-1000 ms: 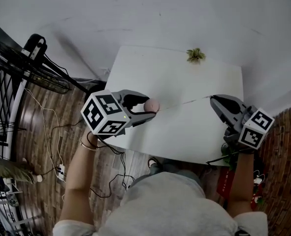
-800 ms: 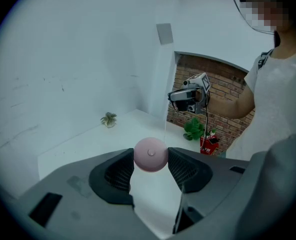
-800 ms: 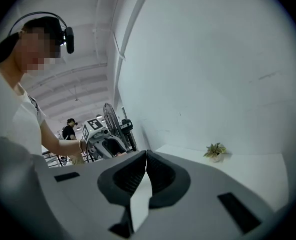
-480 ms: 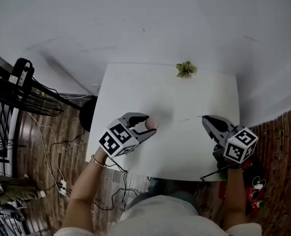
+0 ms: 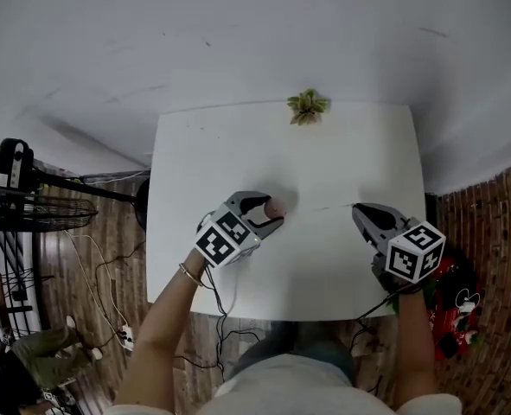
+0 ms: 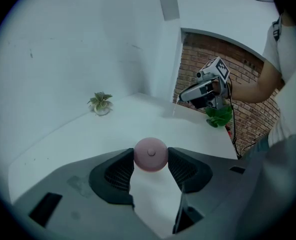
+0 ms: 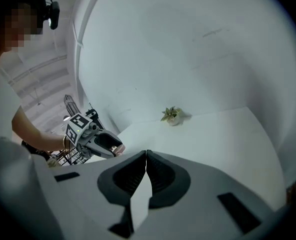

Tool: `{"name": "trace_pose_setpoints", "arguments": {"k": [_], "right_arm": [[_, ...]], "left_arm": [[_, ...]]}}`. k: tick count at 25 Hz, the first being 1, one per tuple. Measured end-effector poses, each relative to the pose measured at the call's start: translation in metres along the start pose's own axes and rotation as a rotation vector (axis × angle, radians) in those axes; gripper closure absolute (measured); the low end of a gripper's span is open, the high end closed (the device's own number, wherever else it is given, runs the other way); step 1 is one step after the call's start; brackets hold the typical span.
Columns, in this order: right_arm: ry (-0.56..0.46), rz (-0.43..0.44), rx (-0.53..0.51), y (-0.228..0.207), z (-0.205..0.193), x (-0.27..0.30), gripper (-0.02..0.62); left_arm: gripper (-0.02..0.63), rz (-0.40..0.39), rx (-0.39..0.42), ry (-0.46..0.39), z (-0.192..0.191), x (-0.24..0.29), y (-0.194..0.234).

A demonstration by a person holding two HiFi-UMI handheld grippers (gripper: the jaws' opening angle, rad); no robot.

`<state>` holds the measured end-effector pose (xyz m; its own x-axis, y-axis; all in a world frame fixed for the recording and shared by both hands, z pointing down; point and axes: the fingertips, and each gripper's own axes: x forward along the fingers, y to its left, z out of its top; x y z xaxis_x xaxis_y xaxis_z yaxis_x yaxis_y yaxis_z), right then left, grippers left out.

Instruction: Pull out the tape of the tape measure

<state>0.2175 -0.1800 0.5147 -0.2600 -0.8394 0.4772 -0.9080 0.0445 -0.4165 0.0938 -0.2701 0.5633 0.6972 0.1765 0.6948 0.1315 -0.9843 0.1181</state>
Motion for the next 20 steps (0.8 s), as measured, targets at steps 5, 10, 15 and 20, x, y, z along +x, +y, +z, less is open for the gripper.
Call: {"name": "trace_pose_setpoints", "arguments": {"k": [5, 10, 15, 20], "right_arm": [[0.04, -0.036, 0.082, -0.02, -0.029, 0.011, 0.589], [0.062, -0.051, 0.117, -0.031, -0.048, 0.019, 0.589], [0.089, -0.066, 0.098, -0.035, -0.059, 0.027, 0.589], [0.146, -0.087, 0.033, -0.033, -0.071, 0.035, 0.589]], "left_arm": [[0.39, -0.032, 0.011, 0.053, -0.014, 0.024, 0.003], [0.39, -0.025, 0.021, 0.073, -0.024, 0.039, 0.006], [0.39, 0.02, 0.062, 0.108, -0.035, 0.049, 0.01], [0.39, 0.022, 0.071, 0.134, -0.043, 0.054, 0.007]]}}
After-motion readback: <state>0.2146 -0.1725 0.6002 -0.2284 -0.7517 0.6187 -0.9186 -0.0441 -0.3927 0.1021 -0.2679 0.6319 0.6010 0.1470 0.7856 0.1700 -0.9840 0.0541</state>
